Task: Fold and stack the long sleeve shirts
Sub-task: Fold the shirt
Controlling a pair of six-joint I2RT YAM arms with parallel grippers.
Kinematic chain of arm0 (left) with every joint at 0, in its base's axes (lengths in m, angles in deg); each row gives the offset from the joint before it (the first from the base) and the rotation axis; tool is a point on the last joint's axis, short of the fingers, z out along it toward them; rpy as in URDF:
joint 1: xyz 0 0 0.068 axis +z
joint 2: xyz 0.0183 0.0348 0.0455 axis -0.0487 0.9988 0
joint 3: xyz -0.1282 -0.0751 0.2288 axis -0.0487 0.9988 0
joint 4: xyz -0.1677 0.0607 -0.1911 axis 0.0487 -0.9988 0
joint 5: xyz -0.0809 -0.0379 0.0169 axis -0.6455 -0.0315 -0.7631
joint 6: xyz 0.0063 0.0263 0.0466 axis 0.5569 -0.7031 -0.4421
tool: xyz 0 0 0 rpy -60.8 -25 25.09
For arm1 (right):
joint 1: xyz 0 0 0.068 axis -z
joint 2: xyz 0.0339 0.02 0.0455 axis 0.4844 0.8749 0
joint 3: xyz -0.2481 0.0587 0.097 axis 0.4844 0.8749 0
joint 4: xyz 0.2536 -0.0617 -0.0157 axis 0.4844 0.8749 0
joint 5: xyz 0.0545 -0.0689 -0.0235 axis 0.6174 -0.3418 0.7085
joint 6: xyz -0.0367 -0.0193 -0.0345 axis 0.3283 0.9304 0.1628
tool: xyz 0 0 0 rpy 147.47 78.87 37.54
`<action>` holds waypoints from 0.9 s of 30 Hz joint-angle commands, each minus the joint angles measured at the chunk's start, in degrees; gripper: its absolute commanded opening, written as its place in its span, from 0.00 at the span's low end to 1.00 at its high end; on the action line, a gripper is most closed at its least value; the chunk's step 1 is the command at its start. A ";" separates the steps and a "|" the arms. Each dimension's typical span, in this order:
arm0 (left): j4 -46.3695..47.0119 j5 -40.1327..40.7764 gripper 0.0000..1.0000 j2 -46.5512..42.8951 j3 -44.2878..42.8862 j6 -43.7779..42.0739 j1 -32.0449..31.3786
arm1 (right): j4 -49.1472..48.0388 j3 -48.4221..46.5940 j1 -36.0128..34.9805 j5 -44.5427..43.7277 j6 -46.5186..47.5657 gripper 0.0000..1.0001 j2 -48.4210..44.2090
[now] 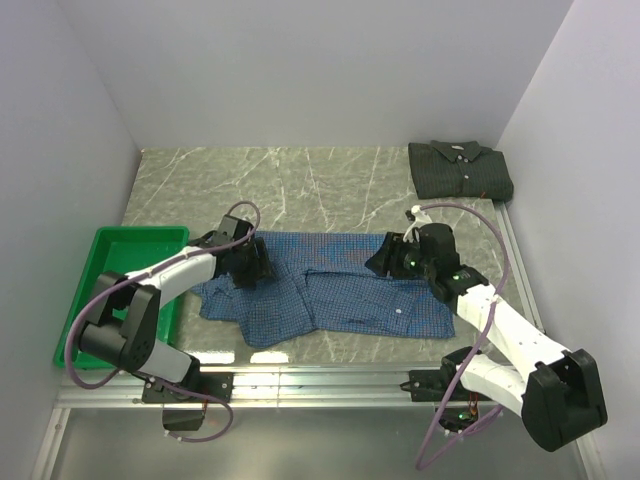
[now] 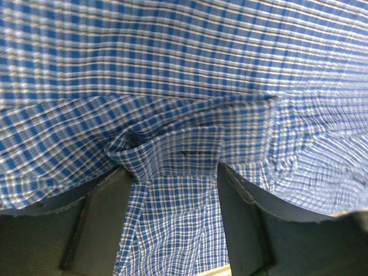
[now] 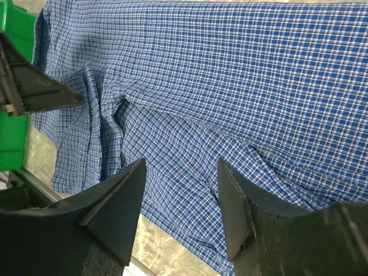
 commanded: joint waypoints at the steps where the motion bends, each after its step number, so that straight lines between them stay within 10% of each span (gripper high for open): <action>1: -1.85 6.54 0.66 -0.09 0.02 2.52 -0.72 | -0.80 -0.26 -0.98 0.30 1.43 0.60 -1.09; 6: -1.51 8.31 0.59 -1.68 0.46 3.05 -0.81 | -2.04 0.27 -1.50 1.00 1.25 0.60 -0.39; 16: -0.71 8.05 0.00 -4.93 -0.42 0.42 -3.62 | -0.98 -1.57 -4.14 2.32 4.24 0.60 0.76; 27: 0.70 -1.78 0.00 -14.85 -0.94 -12.67 -9.59 | 1.83 -12.20 -12.14 6.89 16.45 0.67 6.73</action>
